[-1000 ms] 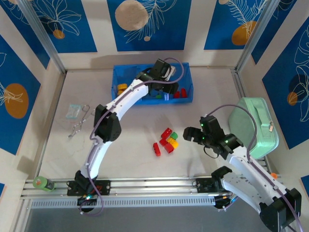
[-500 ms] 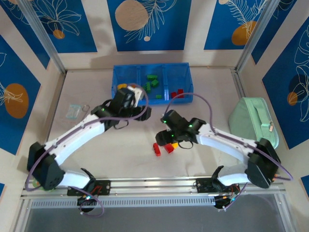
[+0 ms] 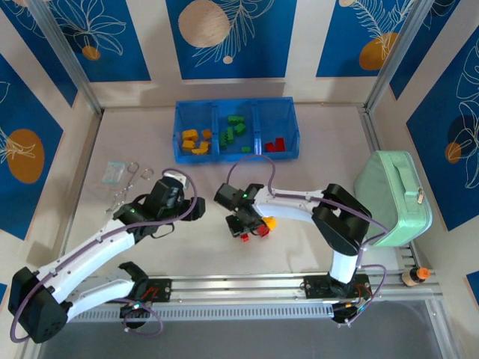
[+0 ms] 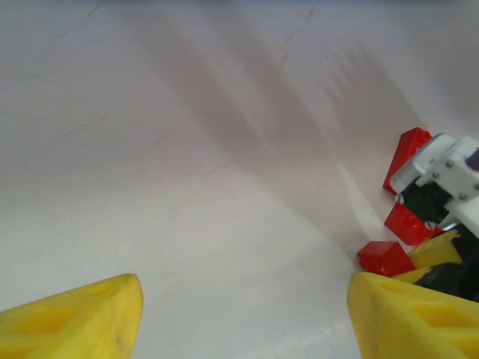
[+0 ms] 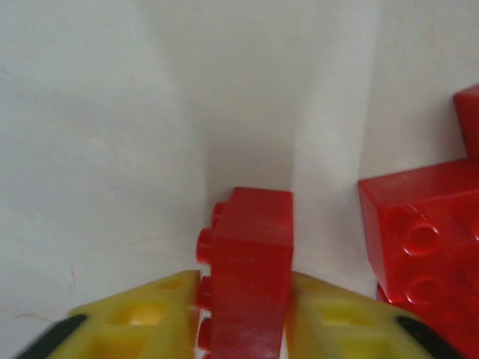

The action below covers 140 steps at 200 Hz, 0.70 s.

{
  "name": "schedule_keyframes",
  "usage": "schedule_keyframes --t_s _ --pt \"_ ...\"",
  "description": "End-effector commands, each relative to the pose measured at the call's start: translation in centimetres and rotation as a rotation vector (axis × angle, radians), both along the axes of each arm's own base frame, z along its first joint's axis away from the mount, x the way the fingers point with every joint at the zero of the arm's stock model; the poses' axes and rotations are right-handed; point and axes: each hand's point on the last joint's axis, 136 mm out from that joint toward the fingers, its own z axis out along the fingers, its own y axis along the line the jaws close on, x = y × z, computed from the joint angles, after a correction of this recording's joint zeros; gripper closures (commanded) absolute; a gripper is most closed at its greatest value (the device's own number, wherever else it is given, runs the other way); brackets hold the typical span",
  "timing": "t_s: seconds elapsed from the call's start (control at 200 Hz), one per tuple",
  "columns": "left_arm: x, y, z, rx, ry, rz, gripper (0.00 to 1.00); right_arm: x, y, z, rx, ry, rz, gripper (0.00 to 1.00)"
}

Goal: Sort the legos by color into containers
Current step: Pick up the lego from the bottom-center of the table, then place the lego in the container.

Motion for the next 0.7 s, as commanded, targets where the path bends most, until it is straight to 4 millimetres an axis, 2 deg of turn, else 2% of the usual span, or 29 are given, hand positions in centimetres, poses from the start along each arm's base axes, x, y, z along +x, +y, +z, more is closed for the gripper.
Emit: schedule_keyframes --t_s 0.0,0.06,0.17,0.285,0.38,0.47,0.585,0.695 --pt "-0.2 1.0 -0.7 0.026 0.018 0.034 0.28 1.8 0.1 2.2 -0.029 -0.062 -0.038 0.78" --pt "-0.3 0.9 -0.8 0.033 0.02 0.018 0.29 3.5 0.3 3.9 -0.004 -0.106 -0.05 0.8" --pt "-0.9 0.4 -1.4 0.046 0.035 -0.017 0.3 8.4 -0.2 8.0 0.056 -0.2 -0.098 0.82" --pt "-2.1 -0.8 -2.3 0.053 0.051 -0.064 0.3 14.6 -2.7 11.4 0.081 -0.284 -0.176 0.82" --pt "-3.4 -2.1 -3.3 0.06 0.059 -0.103 0.3 19.1 -5.3 13.2 0.092 -0.325 -0.247 0.82" --pt "-4.7 -3.6 -4.3 0.039 0.062 -0.147 0.3 23.0 -7.5 13.9 0.12 -0.347 -0.303 0.82" --pt "-5.6 -5.7 -4.8 0.006 0.054 -0.197 0.3 27.2 -9.9 13.8 0.121 -0.344 -0.367 0.81" --pt "-5.8 -7.5 -5.2 0.014 0.051 -0.255 0.3 30.5 -10.8 12.7 0.147 -0.323 -0.396 0.8"
